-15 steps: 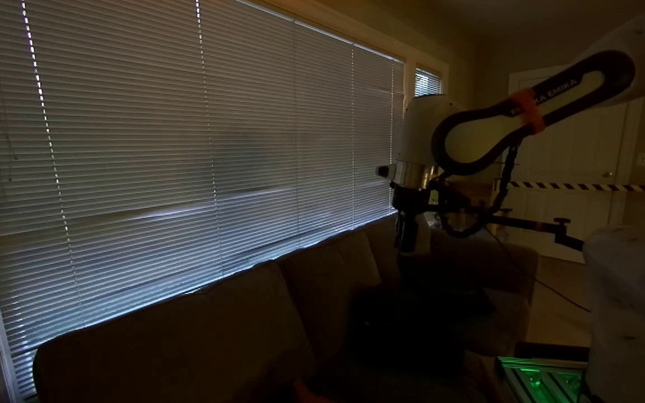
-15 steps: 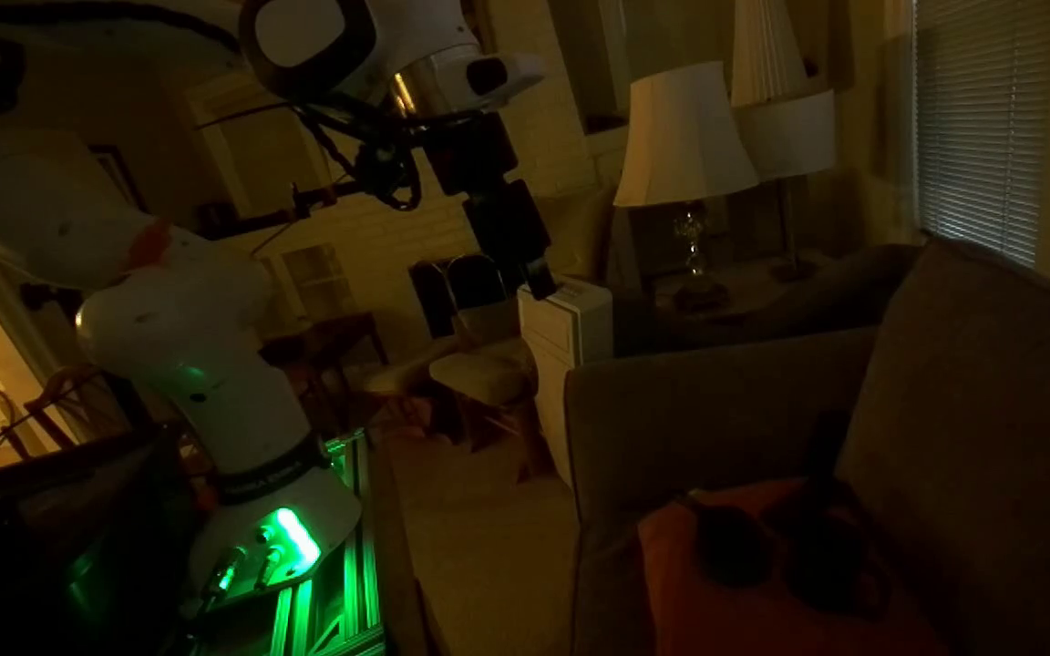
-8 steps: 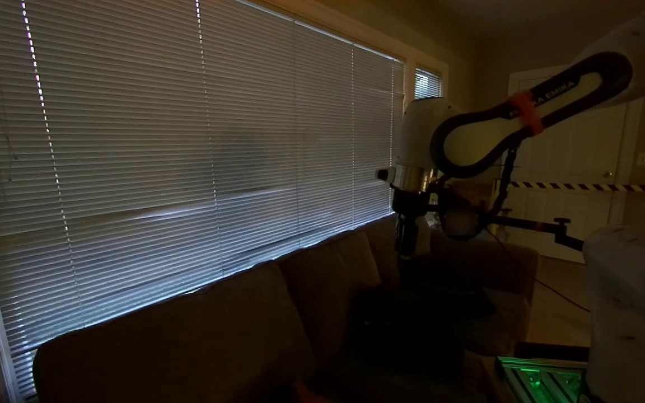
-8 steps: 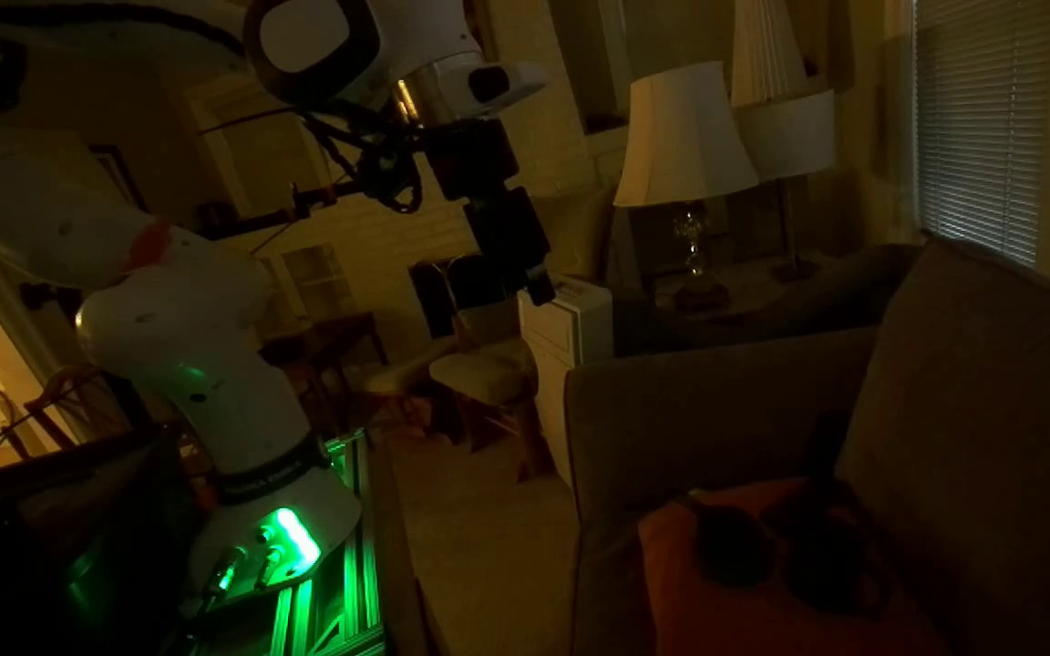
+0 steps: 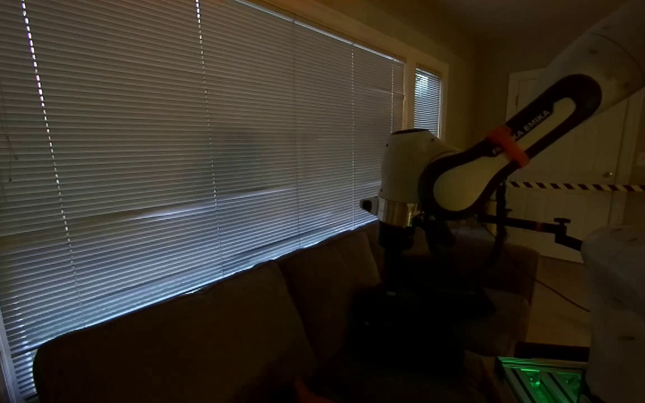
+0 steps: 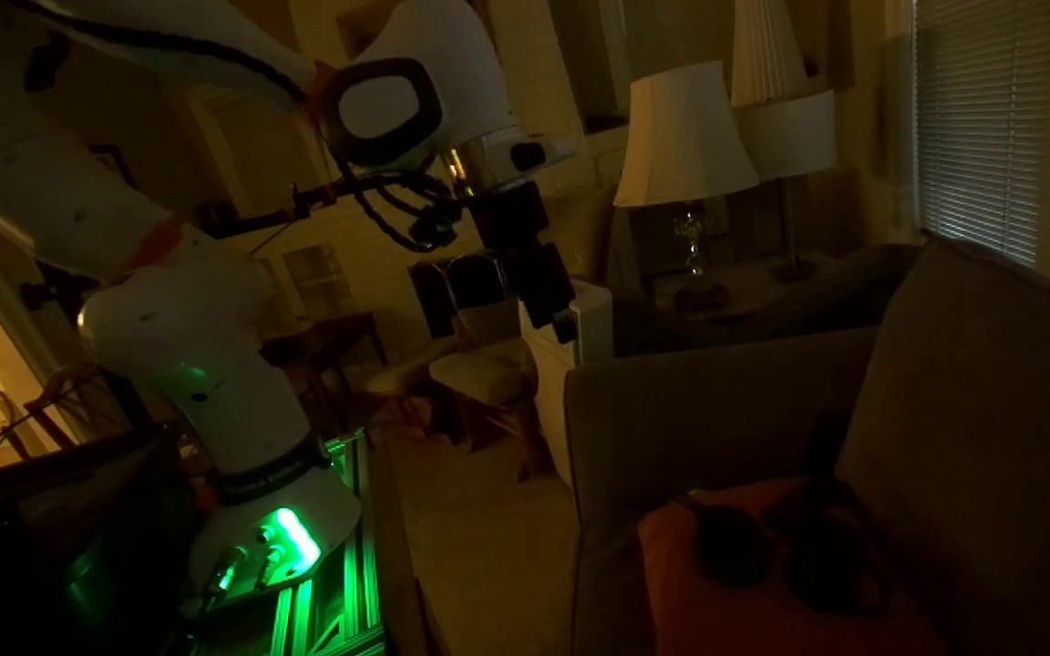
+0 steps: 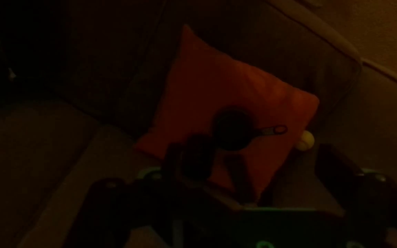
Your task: Place the measuring cup on the left armrest of the sofa.
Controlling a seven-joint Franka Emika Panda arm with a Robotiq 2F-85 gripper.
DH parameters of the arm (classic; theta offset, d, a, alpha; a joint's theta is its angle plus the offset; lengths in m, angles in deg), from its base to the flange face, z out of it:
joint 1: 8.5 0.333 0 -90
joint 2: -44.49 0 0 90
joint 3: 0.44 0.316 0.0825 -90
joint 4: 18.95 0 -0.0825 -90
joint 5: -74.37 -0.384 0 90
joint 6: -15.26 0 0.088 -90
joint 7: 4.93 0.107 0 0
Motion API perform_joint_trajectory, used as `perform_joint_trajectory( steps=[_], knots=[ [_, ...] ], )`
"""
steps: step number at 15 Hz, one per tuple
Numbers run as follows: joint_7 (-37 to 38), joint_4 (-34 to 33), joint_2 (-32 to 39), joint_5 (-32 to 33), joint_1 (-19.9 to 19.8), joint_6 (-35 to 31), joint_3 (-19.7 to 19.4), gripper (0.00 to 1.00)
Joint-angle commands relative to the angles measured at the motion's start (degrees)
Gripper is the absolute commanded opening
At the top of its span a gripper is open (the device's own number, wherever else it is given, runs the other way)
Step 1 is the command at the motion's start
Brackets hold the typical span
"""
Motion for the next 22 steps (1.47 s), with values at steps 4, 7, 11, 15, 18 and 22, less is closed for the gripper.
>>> perform_joint_trajectory(
  steps=[4,7,11,15,18,22],
  knots=[
    [16.7,-0.1,12.5,6.3,-2.4,-9.8,9.3,1.0],
    [26.3,-0.1,16.6,14.0,-4.2,-11.1,12.2,1.0],
    [37.2,-0.4,21.7,24.7,-4.0,-11.7,12.9,1.0],
    [45.3,-1.9,26.7,30.9,-1.7,-10.9,11.3,1.0],
    [44.0,-1.2,25.5,29.7,0.0,-9.7,9.7,1.0],
    [45.2,-2.3,27.5,30.3,0.7,-9.8,9.0,1.0]
  ],
)
